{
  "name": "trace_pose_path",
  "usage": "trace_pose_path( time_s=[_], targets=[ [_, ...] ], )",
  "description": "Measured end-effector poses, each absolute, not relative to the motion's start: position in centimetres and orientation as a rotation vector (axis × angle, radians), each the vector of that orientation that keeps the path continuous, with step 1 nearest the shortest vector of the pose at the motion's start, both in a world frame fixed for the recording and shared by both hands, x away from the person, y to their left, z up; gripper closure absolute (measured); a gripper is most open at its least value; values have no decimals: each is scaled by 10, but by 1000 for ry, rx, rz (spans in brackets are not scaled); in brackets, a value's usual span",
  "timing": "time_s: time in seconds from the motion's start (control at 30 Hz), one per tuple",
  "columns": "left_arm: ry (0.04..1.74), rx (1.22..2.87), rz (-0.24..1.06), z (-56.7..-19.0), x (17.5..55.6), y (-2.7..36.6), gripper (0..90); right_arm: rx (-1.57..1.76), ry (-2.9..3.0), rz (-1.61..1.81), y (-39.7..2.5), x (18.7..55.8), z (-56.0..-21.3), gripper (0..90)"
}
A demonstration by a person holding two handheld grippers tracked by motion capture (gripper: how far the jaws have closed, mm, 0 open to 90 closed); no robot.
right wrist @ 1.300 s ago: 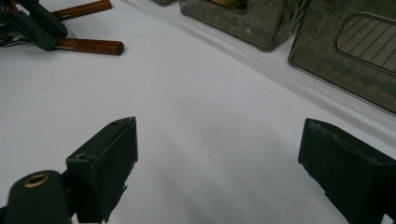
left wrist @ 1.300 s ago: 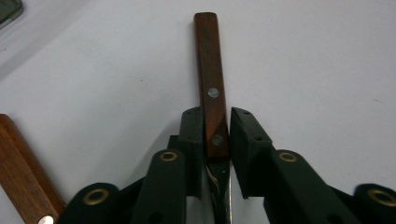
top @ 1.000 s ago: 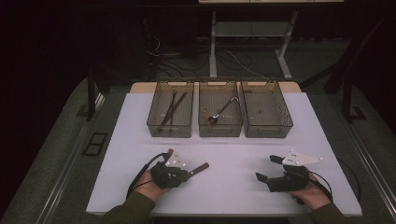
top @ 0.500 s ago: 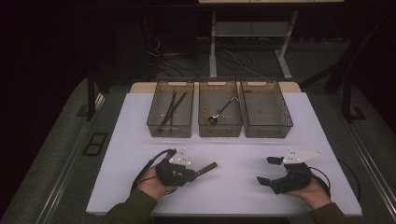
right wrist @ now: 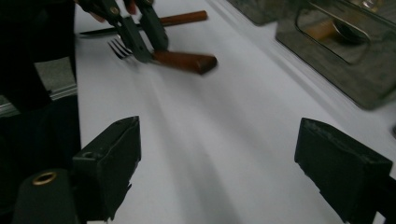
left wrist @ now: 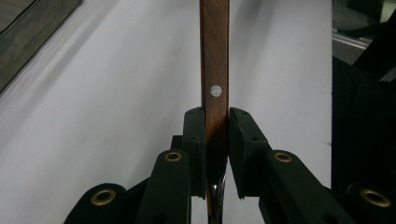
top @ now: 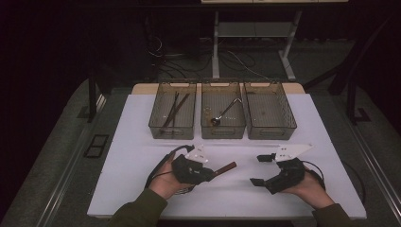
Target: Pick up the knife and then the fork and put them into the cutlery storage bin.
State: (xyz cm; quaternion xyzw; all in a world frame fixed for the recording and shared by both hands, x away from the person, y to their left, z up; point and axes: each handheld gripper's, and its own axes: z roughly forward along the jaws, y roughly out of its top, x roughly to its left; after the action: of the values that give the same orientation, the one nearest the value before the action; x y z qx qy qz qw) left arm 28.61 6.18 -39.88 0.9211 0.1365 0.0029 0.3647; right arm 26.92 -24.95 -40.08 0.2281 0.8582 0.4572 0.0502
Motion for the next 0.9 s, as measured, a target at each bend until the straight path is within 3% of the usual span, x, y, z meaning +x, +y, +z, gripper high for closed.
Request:
trace_pose_path(
  time_s=[0.37, 0.9],
  targets=[
    [170, 2414, -36, -394, 293, 17, 770, 504, 2748, 1321, -220, 282, -392, 178],
    [80, 2427, -71, -398, 290, 7, 769, 226, 2986, 1118, -197, 294, -404, 678]
  ],
)
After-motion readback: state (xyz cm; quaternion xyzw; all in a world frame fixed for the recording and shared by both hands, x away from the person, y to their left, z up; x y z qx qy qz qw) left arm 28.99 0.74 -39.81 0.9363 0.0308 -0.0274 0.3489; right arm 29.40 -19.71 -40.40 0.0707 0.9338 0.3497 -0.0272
